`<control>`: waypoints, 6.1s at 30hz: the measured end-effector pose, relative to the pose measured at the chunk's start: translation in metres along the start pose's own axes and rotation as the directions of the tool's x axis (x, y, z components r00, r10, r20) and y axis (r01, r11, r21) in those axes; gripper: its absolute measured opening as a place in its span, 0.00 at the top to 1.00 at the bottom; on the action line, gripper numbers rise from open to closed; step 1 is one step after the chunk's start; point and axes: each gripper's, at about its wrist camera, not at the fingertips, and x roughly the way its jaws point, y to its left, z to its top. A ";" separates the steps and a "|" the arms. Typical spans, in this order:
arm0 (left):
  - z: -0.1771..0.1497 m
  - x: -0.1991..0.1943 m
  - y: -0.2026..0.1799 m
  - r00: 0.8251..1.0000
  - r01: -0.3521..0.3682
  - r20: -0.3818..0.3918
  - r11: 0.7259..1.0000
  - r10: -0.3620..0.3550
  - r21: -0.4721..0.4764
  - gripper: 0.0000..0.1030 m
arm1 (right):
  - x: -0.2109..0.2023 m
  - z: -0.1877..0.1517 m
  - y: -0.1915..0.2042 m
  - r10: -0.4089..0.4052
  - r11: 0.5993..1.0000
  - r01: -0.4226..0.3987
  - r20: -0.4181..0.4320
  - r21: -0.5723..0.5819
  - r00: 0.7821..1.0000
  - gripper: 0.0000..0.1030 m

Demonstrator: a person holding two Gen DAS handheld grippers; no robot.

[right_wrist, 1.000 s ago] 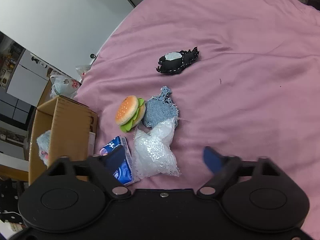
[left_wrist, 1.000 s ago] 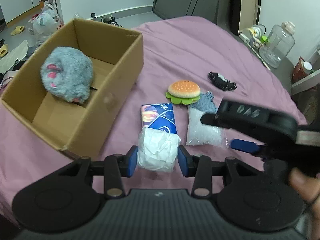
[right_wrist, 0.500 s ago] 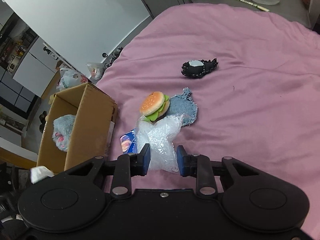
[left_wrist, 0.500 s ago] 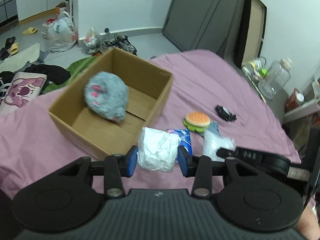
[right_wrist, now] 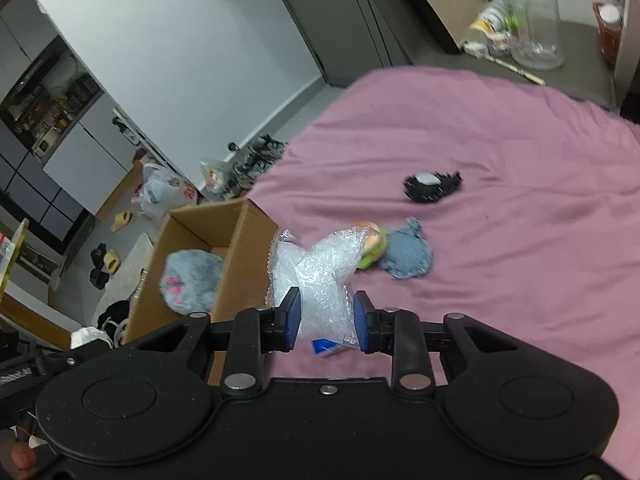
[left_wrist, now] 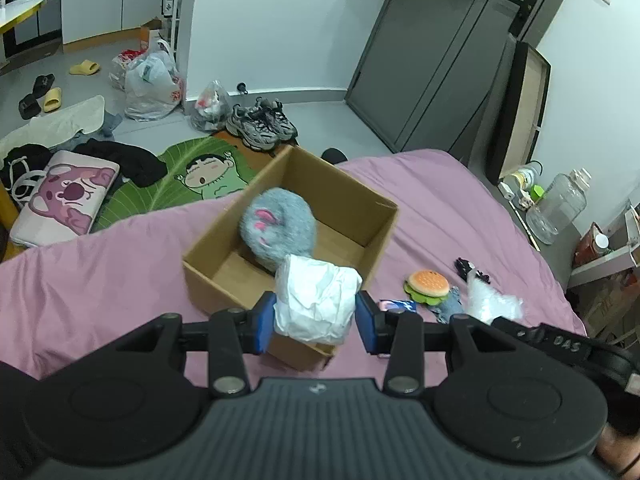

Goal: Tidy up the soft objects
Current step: 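Carry the tissue bundle with left gripper while right carries the bubble-wrap bag to the box, then open the left gripper to drop the tissue bundle into the box, then open the right gripper to drop the bubble-wrap bag into the box, then move both grippers back toward the blue tissue pack and burger, then grasp the blue Vinda tissue pack with left gripper while right grasps the denim plush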

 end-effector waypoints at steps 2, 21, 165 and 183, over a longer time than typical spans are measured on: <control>0.003 -0.002 0.008 1.000 -0.001 0.005 1.000 0.001 -0.005 0.60 | -0.006 0.002 0.010 0.002 1.000 -0.002 0.024 -0.017 1.000 0.74; 0.031 0.016 0.068 1.000 -0.009 0.000 0.998 0.009 -0.069 0.60 | -0.015 0.009 0.052 0.054 0.997 -0.047 0.121 -0.061 0.991 0.74; -0.029 0.132 -0.129 0.981 -0.116 -0.139 0.984 0.135 0.137 0.51 | 0.147 0.044 -0.109 0.075 0.995 -0.057 -0.226 0.085 0.971 0.74; 0.006 0.058 -0.054 0.997 -0.045 -0.066 0.999 0.046 0.012 0.51 | 0.059 0.030 -0.050 0.009 1.000 -0.010 -0.092 -0.005 0.996 0.87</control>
